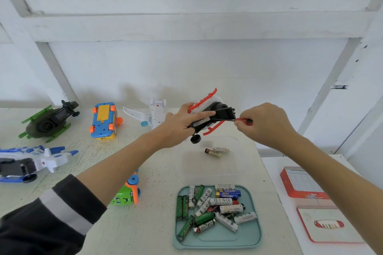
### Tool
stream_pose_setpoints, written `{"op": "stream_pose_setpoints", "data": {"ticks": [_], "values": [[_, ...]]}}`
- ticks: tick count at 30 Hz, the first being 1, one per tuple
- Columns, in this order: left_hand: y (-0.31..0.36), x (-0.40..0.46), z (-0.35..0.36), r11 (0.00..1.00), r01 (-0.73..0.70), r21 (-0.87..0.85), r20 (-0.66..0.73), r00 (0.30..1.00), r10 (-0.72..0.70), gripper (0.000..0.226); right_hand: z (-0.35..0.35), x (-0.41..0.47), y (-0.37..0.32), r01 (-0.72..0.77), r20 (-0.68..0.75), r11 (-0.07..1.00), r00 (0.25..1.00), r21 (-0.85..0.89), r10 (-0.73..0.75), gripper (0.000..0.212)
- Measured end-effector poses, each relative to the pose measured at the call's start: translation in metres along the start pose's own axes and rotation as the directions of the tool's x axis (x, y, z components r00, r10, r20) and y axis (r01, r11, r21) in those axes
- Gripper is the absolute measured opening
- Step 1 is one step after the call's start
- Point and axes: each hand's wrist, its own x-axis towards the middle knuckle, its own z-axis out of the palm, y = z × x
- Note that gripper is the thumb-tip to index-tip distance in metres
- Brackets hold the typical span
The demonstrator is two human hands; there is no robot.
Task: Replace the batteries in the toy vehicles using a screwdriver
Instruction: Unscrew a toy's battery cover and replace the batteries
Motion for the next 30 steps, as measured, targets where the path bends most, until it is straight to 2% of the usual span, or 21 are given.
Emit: {"op": "stream_pose_setpoints", "data": {"ticks": [5,12,25,30], "values": [[-0.003,-0.001,0.005,0.999,-0.014,0.039,0.009,1.0,0.014,0.074,-0.003,-0.005,0.007,0.01,0.041,1.0,0.999,-0.004,-0.01,0.028],[-0.004,0.002,0.008,0.992,-0.048,0.118,-0.011,0.999,0.05,0.071,0.005,-0.008,0.002,0.012,0.003,1.0,1.0,-0.022,-0.012,0.037],[-0.003,0.008,0.014,0.974,-0.122,0.191,-0.04,0.99,0.132,0.07,0.029,-0.007,-0.018,0.109,0.001,0.994,0.994,-0.01,-0.109,0.031],[-0.005,0.007,0.017,0.977,-0.114,0.183,-0.022,0.992,0.12,0.069,0.032,-0.008,-0.014,0.147,0.019,0.989,0.989,-0.024,-0.147,0.033]]}}
